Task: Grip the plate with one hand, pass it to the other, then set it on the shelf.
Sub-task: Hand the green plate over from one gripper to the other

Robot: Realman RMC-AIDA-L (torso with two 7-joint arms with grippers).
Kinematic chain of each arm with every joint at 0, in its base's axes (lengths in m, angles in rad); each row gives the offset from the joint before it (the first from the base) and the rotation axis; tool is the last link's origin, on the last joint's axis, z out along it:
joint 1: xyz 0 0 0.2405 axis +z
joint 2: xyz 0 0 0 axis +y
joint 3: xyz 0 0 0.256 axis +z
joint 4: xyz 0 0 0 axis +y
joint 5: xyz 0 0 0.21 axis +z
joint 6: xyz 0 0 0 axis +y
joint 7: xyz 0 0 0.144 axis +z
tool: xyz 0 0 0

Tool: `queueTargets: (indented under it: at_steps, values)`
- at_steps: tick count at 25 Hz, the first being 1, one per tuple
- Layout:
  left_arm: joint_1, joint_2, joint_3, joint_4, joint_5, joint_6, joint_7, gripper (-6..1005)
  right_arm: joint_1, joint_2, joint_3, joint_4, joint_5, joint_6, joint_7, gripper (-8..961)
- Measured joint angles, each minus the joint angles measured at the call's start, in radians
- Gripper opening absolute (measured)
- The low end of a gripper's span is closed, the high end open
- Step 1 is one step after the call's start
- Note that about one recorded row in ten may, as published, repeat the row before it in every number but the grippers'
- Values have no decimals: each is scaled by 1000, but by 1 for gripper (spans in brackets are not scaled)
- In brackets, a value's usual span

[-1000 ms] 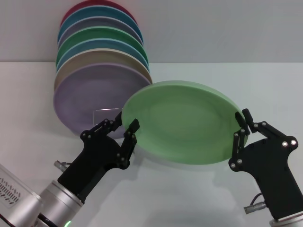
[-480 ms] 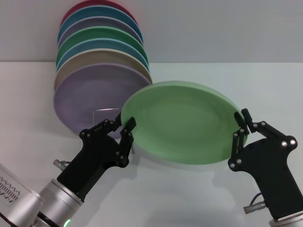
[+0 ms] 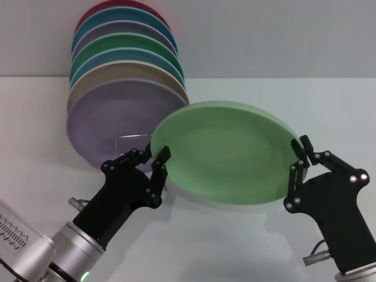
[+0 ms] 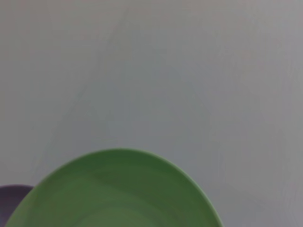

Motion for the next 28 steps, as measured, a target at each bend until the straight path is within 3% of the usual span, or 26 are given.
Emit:
queueTargets:
  at_steps: [28]
  values:
    - [-1,0,-8,1,-4,-1,7,32,2,-2,7,-3,0,2,0,21]
